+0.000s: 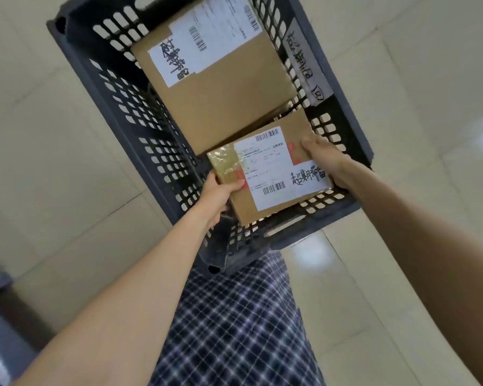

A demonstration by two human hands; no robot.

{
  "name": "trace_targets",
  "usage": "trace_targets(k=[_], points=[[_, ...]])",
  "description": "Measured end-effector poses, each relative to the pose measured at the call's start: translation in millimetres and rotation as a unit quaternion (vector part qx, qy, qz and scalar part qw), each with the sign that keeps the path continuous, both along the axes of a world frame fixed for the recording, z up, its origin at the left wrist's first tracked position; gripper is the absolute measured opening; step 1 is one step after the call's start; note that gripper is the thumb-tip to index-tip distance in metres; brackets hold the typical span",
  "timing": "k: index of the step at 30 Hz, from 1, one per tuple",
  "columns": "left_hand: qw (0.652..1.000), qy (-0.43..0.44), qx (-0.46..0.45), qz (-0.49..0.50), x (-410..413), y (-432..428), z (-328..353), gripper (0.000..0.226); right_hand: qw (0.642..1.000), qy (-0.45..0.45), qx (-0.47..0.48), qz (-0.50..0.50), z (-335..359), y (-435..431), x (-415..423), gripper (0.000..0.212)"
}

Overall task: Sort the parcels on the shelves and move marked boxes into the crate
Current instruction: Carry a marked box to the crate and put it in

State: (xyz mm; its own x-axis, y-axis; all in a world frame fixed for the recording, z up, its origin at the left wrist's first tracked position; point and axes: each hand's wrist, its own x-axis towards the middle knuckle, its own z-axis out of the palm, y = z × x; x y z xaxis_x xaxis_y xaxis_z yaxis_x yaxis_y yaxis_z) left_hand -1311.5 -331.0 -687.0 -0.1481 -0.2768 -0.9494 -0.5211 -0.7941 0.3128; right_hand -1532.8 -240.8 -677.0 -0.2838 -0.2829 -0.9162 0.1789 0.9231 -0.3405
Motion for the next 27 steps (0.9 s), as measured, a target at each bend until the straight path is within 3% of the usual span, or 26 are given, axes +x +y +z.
trace_targets(k=[9,14,22,27], points=[[0.995,-0.076,-0.036,0.051,-24,13,-42,0.044,0.995,0.099,0.032,-0.004,-26,-13,11,0.063],[0.993,-0.101,-0.045,0.037,-27,12,-48,0.043,0.975,0.208,0.026,0.067,-27,-8,24,0.05],[0.996,-0.083,-0.034,-0.015,-14,2,-43,0.053,0.973,0.19,0.039,0.122,-20,-15,26,0.047],[0.991,-0.094,-0.071,-0.059,0,-6,-28,0.069,0.966,0.191,0.005,0.172,-1,-25,34,0.029]])
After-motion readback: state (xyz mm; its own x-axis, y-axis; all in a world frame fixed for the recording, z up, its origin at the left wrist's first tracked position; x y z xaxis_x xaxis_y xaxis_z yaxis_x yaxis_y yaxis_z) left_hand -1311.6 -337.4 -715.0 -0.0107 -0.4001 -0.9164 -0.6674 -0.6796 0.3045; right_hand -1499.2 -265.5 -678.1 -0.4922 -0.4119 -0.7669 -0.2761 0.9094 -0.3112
